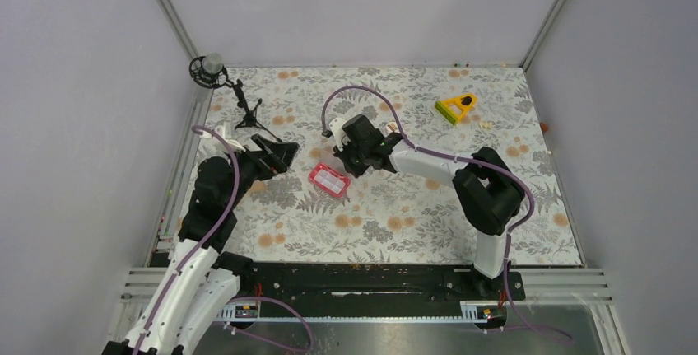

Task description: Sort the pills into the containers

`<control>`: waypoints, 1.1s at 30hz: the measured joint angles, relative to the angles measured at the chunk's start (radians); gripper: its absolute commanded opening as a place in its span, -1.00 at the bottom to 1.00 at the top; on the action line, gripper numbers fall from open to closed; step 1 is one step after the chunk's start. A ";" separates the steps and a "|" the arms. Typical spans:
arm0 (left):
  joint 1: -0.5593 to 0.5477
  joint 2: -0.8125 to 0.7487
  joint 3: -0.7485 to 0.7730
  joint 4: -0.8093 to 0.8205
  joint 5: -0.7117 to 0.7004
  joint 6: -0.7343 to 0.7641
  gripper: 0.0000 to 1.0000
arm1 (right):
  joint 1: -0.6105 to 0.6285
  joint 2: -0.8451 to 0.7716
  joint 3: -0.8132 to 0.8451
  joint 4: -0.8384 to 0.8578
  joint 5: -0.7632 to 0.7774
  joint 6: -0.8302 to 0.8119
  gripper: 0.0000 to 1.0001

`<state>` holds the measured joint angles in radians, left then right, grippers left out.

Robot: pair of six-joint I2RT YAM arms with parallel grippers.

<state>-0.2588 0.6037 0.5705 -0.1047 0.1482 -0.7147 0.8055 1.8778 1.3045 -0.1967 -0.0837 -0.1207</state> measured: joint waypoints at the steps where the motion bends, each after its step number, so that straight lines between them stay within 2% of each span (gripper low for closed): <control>1: 0.000 -0.018 -0.010 0.006 -0.006 0.006 0.90 | -0.005 0.010 0.000 0.000 -0.011 -0.014 -1.00; 5: 0.000 -0.060 -0.026 0.027 -0.036 0.021 0.94 | -0.017 0.044 0.013 -0.009 -0.039 -0.068 -0.99; 7: 0.000 -0.066 -0.026 0.046 -0.053 0.027 0.96 | -0.019 0.055 0.030 -0.014 -0.044 -0.088 -0.85; 8: 0.000 -0.066 -0.026 0.053 -0.062 0.031 0.97 | -0.019 0.060 0.040 -0.016 -0.047 -0.095 -0.65; 9: 0.000 -0.064 -0.026 0.054 -0.071 0.034 0.97 | -0.019 0.066 0.052 -0.022 -0.050 -0.102 -0.31; 11: 0.000 -0.058 -0.026 0.054 -0.086 0.039 0.97 | -0.019 0.078 0.072 -0.028 -0.053 -0.103 0.12; 13: 0.000 -0.047 -0.023 0.050 -0.100 0.044 0.97 | -0.019 0.082 0.085 -0.034 -0.049 -0.107 0.40; 15: 0.000 -0.031 -0.015 0.042 -0.115 0.050 0.98 | -0.020 0.082 0.096 -0.041 -0.048 -0.096 0.53; 19: 0.000 0.005 0.014 0.014 -0.150 0.053 0.97 | -0.035 0.075 0.114 -0.048 -0.053 -0.056 0.68; 27: 0.000 0.040 0.061 -0.053 -0.203 0.055 0.97 | -0.153 -0.066 0.115 -0.063 -0.059 0.061 0.79; 33: 0.000 0.040 0.109 -0.089 -0.176 0.101 0.97 | -0.193 -0.195 0.116 -0.101 0.121 0.151 0.76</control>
<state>-0.2588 0.6437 0.6796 -0.1936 -0.0280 -0.6132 0.6121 1.6829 1.4204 -0.2981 0.0368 0.0303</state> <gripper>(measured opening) 0.985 0.887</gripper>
